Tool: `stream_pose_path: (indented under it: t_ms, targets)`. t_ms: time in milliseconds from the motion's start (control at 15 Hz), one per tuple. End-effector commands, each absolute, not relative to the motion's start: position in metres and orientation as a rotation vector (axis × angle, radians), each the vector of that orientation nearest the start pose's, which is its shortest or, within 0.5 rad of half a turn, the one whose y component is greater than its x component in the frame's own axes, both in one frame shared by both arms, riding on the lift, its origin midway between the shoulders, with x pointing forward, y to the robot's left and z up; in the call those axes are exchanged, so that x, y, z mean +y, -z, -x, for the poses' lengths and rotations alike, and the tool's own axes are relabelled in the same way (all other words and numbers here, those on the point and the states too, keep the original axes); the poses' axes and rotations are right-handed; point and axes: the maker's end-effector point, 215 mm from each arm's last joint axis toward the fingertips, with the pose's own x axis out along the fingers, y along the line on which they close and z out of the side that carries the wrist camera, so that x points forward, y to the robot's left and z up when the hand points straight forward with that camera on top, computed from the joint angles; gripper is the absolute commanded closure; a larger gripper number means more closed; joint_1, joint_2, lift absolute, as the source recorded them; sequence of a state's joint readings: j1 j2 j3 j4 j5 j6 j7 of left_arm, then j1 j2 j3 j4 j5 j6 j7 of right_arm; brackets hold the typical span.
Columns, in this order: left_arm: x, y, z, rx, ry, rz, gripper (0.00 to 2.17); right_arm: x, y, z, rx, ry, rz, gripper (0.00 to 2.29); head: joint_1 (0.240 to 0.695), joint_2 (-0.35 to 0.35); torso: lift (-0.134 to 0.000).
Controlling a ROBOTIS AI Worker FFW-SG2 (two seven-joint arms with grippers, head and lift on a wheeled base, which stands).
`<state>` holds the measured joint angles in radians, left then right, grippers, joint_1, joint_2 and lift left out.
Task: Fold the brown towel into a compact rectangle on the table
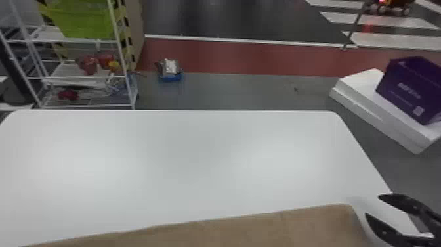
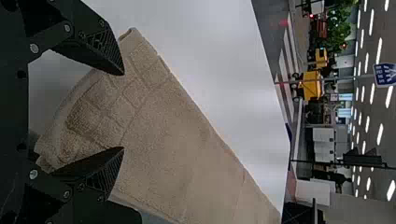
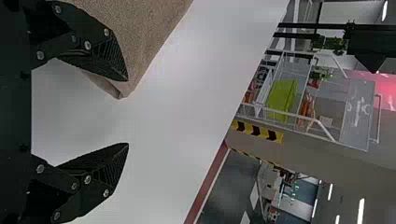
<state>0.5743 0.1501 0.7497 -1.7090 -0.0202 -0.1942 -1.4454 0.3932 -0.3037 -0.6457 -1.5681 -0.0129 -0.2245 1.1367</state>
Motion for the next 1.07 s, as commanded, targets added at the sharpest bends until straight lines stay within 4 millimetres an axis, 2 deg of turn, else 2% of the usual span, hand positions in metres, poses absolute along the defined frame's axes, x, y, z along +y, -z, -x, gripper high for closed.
stream_pose_path:
  t_ms: [0,400,600,733,867,1000]
  targets:
    - [0.397,0.453,-0.239,0.47,0.79,-0.247,0.38,-0.438,0.418,-0.359,0.302,-0.591,0.357,0.46,0.695,-0.102,-0.123]
    - [0.414,0.466,-0.242,0.519,0.756,-0.219,0.38,-0.437,0.421,-0.359,0.309,-0.596,0.357,0.46,0.695,-0.056,-0.123]
    - [0.409,0.472,-0.235,0.564,0.76,-0.102,0.38,-0.436,0.422,-0.359,0.313,-0.596,0.361,0.46,0.695,-0.048,-0.123]
    - [0.403,0.469,-0.233,0.567,0.789,-0.092,0.47,-0.437,0.422,-0.359,0.314,-0.596,0.363,0.46,0.695,-0.055,-0.123]
    - [0.394,0.465,-0.23,0.566,0.834,-0.086,0.74,-0.437,0.423,-0.359,0.316,-0.595,0.366,0.46,0.695,-0.069,-0.123]
    - [0.389,0.464,-0.228,0.565,0.867,-0.086,1.44,-0.437,0.423,-0.359,0.317,-0.595,0.364,0.46,0.695,-0.082,-0.123]
